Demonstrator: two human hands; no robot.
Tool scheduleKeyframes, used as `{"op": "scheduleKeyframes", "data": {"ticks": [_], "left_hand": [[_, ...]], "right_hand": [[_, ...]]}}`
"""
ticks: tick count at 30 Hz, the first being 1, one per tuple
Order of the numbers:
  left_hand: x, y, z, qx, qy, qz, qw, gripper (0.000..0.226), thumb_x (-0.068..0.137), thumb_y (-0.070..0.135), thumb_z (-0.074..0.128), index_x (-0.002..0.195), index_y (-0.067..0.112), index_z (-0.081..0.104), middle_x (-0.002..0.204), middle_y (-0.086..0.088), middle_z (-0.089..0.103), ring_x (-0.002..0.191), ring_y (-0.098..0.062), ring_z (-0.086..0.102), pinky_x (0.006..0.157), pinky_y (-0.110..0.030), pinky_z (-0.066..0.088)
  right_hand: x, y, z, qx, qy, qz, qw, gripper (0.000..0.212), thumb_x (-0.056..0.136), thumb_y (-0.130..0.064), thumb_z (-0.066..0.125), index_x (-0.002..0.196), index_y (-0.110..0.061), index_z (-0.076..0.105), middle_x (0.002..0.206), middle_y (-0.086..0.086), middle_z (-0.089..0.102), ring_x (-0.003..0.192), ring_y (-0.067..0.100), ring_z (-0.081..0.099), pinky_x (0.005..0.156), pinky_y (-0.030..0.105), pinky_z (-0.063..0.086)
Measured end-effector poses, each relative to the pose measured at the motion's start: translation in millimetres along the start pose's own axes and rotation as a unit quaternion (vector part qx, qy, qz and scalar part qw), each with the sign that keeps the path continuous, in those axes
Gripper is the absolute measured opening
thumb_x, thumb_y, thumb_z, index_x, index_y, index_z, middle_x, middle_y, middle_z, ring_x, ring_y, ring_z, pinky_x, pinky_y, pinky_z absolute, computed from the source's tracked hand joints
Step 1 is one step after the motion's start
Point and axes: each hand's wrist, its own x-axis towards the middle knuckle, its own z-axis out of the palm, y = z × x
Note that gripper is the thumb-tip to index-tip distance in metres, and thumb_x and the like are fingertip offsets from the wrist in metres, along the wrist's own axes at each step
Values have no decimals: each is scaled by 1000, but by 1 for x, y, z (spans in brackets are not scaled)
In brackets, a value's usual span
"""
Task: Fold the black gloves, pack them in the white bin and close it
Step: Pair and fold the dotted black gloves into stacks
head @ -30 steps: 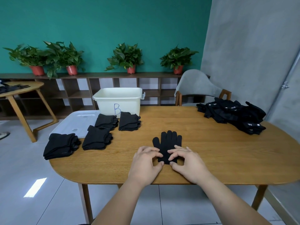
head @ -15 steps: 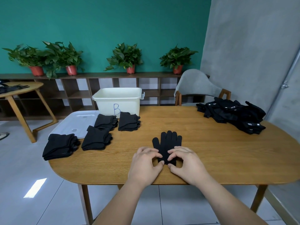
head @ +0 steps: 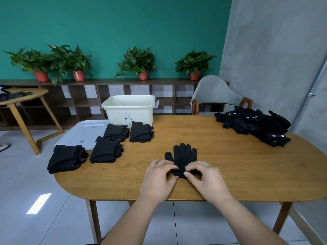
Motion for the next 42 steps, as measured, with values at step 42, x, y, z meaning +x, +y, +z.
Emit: {"op": "scheduleKeyframes", "data": {"ticks": [42], "left_hand": [[-1, 10, -1, 48, -107, 2, 993, 67, 106, 55, 42, 166, 40, 15, 169, 16, 32, 157, -11, 23, 132, -32, 9]], "right_hand": [[21, 20, 6, -7, 28, 256, 966, 41, 103, -46, 60, 138, -27, 68, 103, 1, 76, 97, 19, 70, 85, 32, 53]]}}
